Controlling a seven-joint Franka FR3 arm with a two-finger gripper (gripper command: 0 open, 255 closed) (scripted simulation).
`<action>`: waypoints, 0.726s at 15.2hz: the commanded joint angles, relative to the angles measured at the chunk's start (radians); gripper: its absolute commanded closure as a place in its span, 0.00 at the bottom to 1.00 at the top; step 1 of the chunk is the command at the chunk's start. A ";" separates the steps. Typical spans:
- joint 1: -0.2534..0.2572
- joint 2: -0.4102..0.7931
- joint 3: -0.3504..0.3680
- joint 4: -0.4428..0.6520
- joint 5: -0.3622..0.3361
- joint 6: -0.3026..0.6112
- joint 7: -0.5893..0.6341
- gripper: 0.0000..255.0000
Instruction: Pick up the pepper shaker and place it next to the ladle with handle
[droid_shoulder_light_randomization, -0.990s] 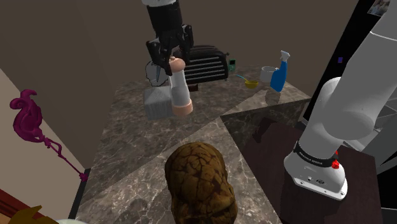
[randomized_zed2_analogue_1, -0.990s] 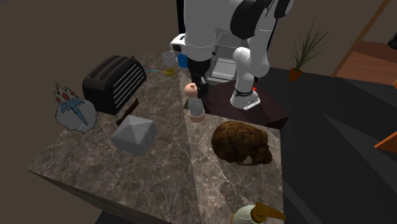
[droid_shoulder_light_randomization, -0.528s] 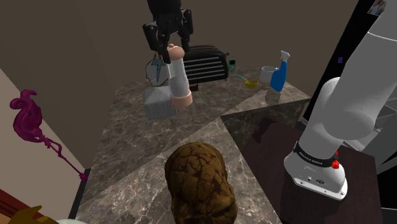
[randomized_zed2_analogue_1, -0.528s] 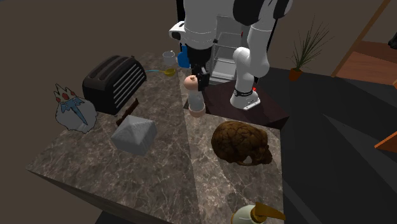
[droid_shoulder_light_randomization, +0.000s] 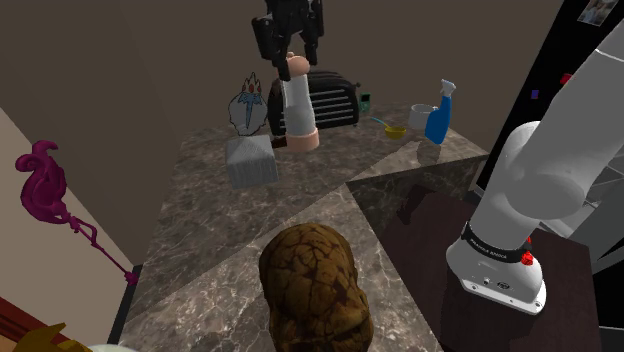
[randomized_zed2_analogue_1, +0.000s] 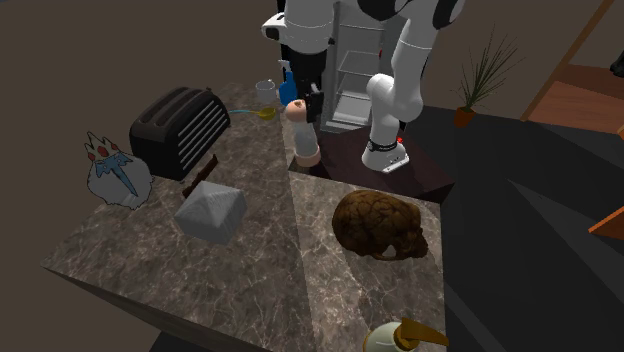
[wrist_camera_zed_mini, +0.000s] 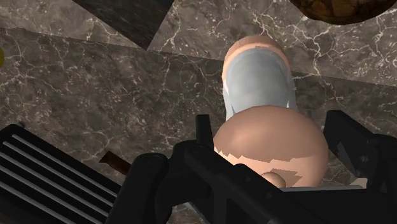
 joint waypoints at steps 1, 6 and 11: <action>-0.017 -0.050 -0.036 -0.054 0.006 0.011 -0.056 1.00; -0.053 -0.154 -0.126 -0.161 -0.001 0.028 -0.185 1.00; -0.087 -0.230 -0.217 -0.238 -0.028 0.042 -0.310 1.00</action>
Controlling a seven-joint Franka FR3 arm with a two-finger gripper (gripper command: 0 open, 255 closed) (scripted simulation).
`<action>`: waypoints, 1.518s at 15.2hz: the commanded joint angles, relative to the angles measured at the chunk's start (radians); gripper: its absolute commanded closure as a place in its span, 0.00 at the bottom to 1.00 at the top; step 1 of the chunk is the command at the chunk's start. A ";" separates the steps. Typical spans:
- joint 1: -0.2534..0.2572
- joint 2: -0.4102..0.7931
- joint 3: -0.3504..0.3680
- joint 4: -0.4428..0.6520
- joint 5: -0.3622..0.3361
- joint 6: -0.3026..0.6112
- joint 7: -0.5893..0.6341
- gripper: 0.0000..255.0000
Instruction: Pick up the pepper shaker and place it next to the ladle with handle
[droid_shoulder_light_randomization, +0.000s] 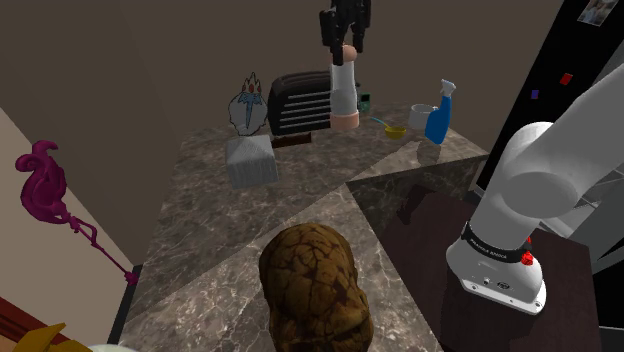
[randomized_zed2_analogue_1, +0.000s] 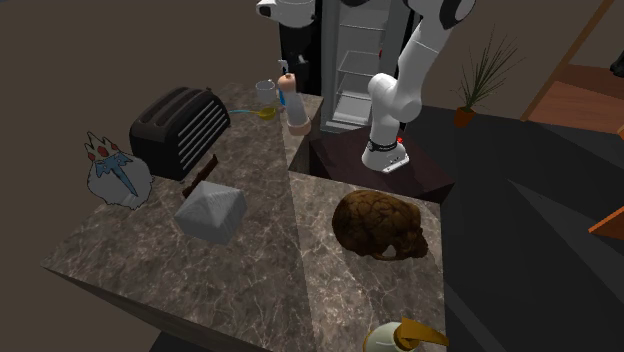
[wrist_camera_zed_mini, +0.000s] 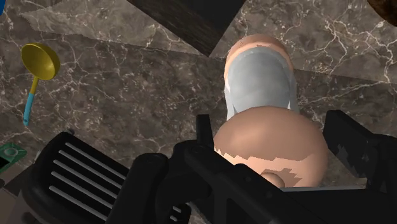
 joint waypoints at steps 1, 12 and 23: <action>-0.014 -0.024 -0.038 -0.021 -0.014 0.002 -0.053 1.00; -0.095 -0.085 -0.244 -0.080 -0.109 0.039 -0.322 1.00; -0.168 -0.013 -0.460 -0.007 -0.183 0.094 -0.595 1.00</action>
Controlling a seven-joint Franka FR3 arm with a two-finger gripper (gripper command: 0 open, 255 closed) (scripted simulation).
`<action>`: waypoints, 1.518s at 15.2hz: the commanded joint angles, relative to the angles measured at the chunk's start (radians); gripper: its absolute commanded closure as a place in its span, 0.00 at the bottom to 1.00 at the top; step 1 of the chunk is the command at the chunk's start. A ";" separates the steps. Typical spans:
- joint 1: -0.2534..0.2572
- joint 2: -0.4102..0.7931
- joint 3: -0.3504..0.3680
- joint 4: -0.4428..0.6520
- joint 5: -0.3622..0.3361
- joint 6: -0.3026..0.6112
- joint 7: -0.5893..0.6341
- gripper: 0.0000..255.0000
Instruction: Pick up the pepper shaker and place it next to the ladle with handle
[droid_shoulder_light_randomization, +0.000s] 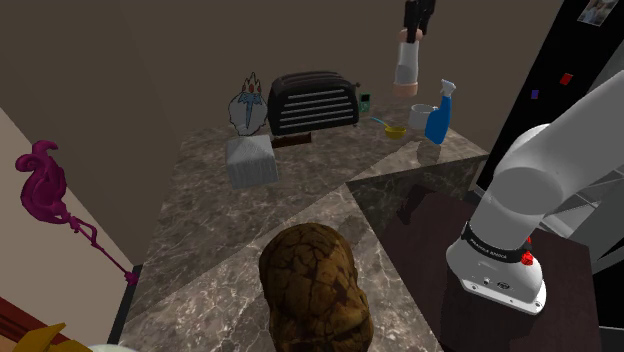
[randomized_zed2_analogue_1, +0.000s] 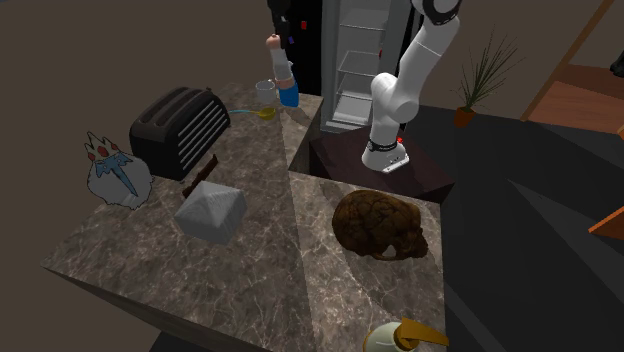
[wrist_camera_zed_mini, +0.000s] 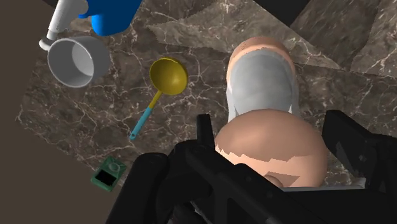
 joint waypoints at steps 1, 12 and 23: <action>-0.012 0.025 -0.042 0.031 -0.008 0.007 -0.056 1.00; -0.073 0.259 -0.280 0.257 0.048 0.062 -0.365 1.00; -0.092 0.284 -0.318 0.158 0.059 0.189 -0.399 1.00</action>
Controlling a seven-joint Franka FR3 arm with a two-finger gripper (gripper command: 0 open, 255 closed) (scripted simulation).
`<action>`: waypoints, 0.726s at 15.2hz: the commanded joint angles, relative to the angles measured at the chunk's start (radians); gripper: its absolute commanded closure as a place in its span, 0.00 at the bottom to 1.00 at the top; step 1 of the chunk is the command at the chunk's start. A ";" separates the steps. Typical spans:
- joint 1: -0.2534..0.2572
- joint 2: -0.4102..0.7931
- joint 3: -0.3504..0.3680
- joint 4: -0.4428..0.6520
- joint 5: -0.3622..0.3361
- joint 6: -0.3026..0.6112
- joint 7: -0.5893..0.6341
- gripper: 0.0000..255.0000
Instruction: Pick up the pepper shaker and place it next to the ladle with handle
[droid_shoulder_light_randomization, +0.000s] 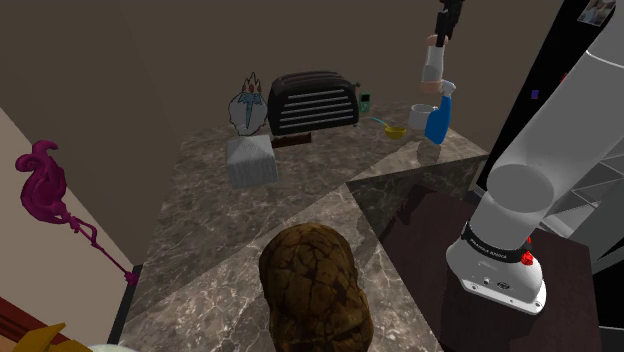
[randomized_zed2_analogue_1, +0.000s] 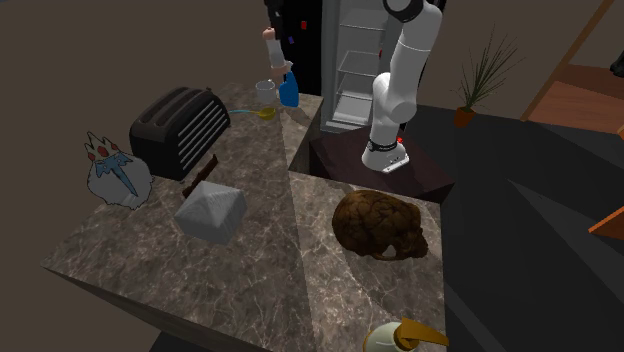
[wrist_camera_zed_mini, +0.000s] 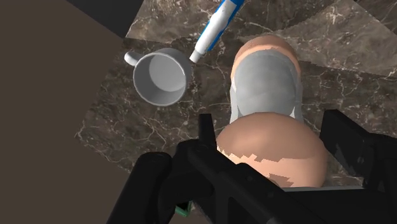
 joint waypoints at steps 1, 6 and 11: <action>0.000 -0.010 0.002 -0.037 -0.006 0.028 0.008 1.00; -0.003 -0.018 0.000 -0.111 -0.014 0.095 0.019 1.00; -0.006 -0.019 -0.004 -0.179 -0.019 0.161 0.028 1.00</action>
